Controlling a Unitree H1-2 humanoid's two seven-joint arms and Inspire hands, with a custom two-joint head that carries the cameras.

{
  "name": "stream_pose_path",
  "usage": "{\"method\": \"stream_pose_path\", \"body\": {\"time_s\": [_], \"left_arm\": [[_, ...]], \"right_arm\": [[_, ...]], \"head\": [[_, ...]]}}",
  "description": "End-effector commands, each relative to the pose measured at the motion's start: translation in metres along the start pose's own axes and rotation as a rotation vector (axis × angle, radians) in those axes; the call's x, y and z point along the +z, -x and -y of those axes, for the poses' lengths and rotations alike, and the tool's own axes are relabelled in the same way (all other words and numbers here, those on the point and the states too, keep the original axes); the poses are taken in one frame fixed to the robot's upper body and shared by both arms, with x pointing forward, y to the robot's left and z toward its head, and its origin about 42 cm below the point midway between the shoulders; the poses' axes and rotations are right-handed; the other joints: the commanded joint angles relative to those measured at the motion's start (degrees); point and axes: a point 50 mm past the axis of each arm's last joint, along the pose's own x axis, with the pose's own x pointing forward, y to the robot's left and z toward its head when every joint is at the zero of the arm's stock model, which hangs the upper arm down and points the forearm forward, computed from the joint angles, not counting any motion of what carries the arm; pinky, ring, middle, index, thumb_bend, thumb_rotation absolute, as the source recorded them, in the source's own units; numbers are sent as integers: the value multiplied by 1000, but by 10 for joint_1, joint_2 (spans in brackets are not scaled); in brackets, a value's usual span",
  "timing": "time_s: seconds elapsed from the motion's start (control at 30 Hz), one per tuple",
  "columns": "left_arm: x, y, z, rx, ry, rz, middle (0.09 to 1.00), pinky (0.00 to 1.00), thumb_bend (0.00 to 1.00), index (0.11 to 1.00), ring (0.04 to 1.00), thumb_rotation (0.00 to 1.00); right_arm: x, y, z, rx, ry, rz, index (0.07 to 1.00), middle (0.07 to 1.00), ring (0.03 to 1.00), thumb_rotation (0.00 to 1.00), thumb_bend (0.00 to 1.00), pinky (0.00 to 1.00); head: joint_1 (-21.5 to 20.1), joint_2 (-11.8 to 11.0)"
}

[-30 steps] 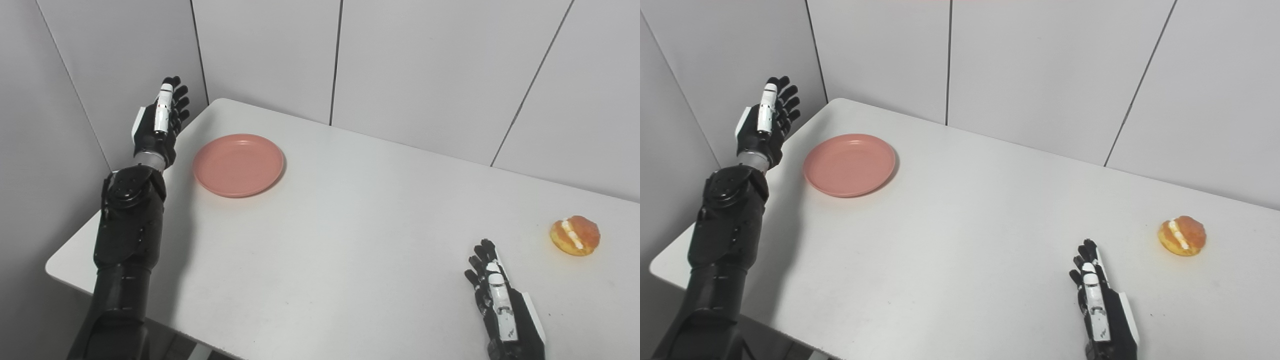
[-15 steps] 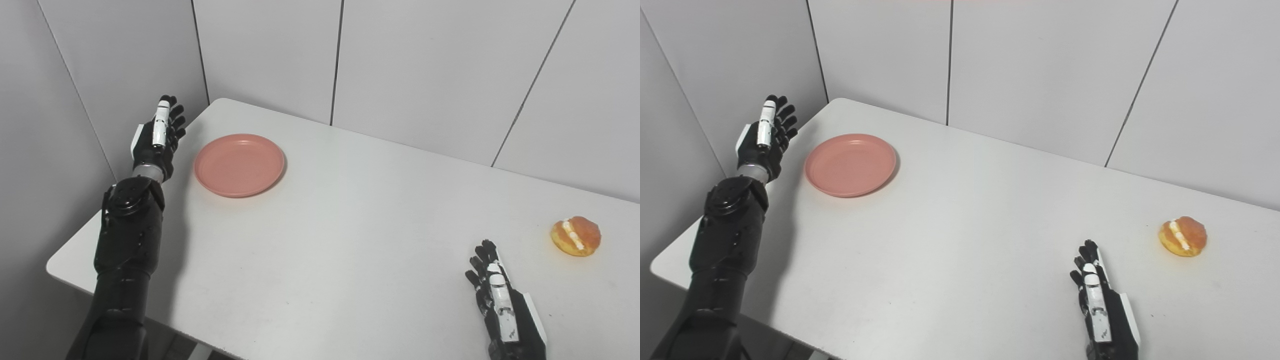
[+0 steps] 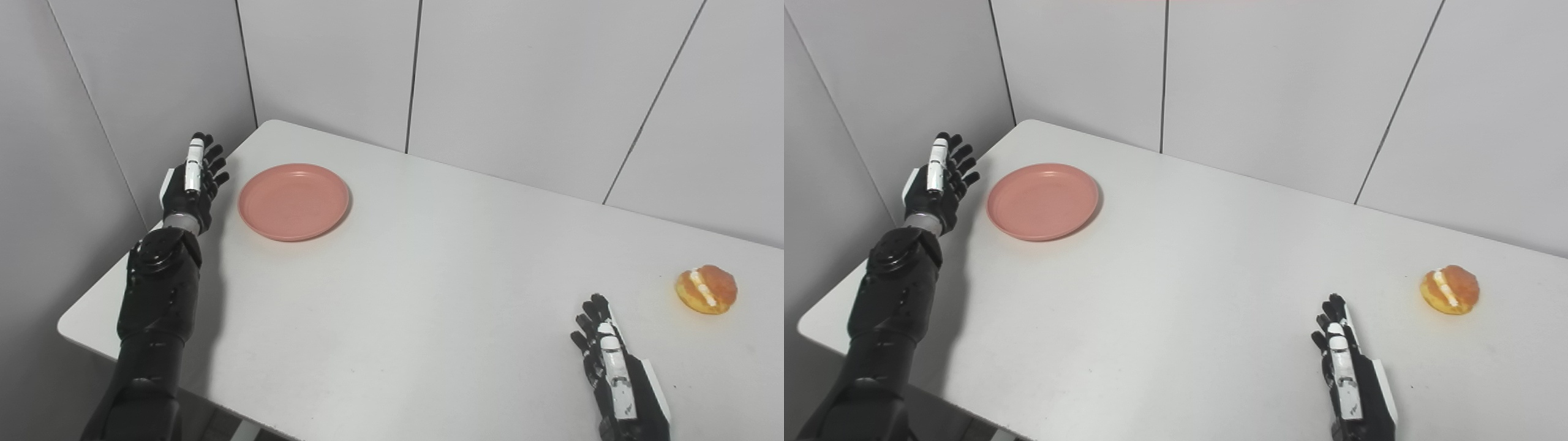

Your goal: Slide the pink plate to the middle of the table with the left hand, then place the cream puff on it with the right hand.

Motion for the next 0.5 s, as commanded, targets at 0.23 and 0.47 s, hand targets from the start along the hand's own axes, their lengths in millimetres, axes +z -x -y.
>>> {"method": "stream_pose_path", "body": {"time_s": [0.23,0.47], "left_arm": [[13,-17,-3,-11,4,35,936,966,337,912,950,1000],[-6,-19,-3,-30,33,-12,955,986,295,926,967,1000]], "right_arm": [[12,-4,1,10,12,42,1000,1000,1000,1000,84,1000],[11,-4,0,5,13,50,1000,1000,1000,1000,74,1000]], "head": [[-3,3],[-4,4]]}}
